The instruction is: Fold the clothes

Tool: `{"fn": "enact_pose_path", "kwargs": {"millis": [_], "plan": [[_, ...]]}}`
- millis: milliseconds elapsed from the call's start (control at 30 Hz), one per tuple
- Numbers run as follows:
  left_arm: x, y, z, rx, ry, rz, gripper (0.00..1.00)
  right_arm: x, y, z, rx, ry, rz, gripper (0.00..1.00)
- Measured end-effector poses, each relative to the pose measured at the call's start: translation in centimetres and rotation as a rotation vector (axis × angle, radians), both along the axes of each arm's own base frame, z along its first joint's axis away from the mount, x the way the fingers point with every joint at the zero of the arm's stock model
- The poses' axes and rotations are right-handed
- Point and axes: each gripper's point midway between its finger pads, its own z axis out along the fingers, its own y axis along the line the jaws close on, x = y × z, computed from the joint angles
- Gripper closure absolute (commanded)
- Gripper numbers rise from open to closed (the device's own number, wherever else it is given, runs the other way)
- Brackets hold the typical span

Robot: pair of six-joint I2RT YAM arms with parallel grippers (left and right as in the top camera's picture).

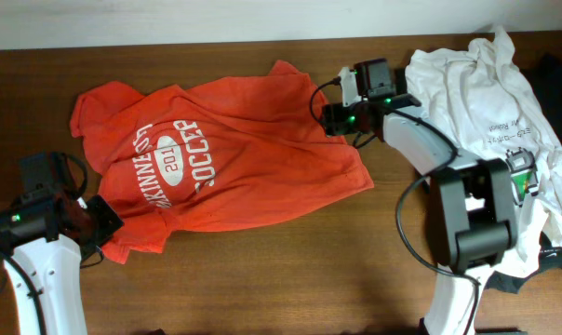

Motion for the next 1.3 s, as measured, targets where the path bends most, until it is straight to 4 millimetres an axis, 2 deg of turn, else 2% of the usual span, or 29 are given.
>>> {"fn": "enact_pose_path", "kwargs": {"millis": [167, 233, 267, 333, 367, 533, 567, 600, 633, 667, 733, 767, 800, 867, 1000, 1067, 1200, 1300], "plan": [[0.0, 0.0, 0.0, -0.001, 0.002, 0.000, 1.00, 3.2, 0.6, -2.2, 0.022, -0.103, -0.001, 0.26], [-0.1, 0.0, 0.0, -0.002, 0.004, 0.000, 1.00, 3.7, 0.8, -3.3, 0.027, -0.112, 0.001, 0.33], [-0.1, 0.0, 0.0, -0.002, 0.006, 0.000, 1.00, 4.1, 0.9, -3.8, 0.028, -0.126, 0.004, 0.43], [-0.2, -0.1, -0.1, -0.003, 0.008, 0.000, 1.00, 4.6, 1.2, -4.4, 0.036, -0.149, 0.005, 0.90], [-0.2, -0.1, -0.1, -0.003, 0.008, 0.000, 1.00, 4.9, 1.4, -4.3, 0.037, -0.165, 0.014, 0.96], [-0.2, -0.1, -0.1, -0.003, 0.008, 0.000, 1.00, 5.3, 2.6, -3.2, 0.070, -0.195, 0.041, 0.96], [-0.2, -0.1, -0.1, -0.003, 0.008, 0.000, 1.00, 5.5, 2.7, -2.6, 0.077, -0.201, 0.039, 0.94], [-0.2, -0.1, 0.0, -0.002, 0.007, 0.000, 1.00, 6.1, 2.5, -1.4, 0.079, -0.223, 0.021, 0.87], [-0.1, 0.0, 0.0, -0.001, 0.004, 0.000, 1.00, 7.2, 2.2, 0.7, 0.078, -0.267, -0.010, 0.40], [0.0, 0.0, 0.0, 0.000, 0.002, 0.000, 1.00, 8.5, 1.9, 3.1, 0.076, -0.322, -0.043, 0.03], [0.0, 0.0, 0.0, 0.000, -0.001, 0.000, 1.00, 10.4, 1.2, 7.8, 0.078, -0.421, -0.092, 0.01], [0.0, 0.0, 0.0, 0.001, -0.002, 0.000, 1.00, 10.3, 0.9, 9.0, 0.071, -0.427, -0.105, 0.01], [0.1, 0.0, 0.0, 0.001, -0.002, 0.000, 1.00, 10.0, 0.7, 9.5, 0.063, -0.414, -0.111, 0.01], [0.1, 0.0, 0.0, 0.001, -0.002, 0.000, 1.00, 7.8, -0.1, 8.6, 0.026, -0.294, -0.120, 0.01], [0.1, 0.0, 0.0, 0.001, -0.003, 0.000, 1.00, 0.4, -2.2, 3.1, -0.079, 0.083, -0.125, 0.01], [0.1, 0.1, 0.0, 0.003, -0.006, 0.000, 1.00, -3.5, -3.3, 1.3, -0.120, 0.255, -0.132, 0.01], [0.6, 0.2, 0.2, 0.009, -0.025, 0.000, 1.00, -9.5, -6.6, 1.1, -0.163, 0.509, -0.199, 0.01], [0.7, 0.2, 0.2, 0.010, -0.028, 0.000, 1.00, -11.5, -8.6, 1.6, -0.167, 0.595, -0.247, 0.02]]}}
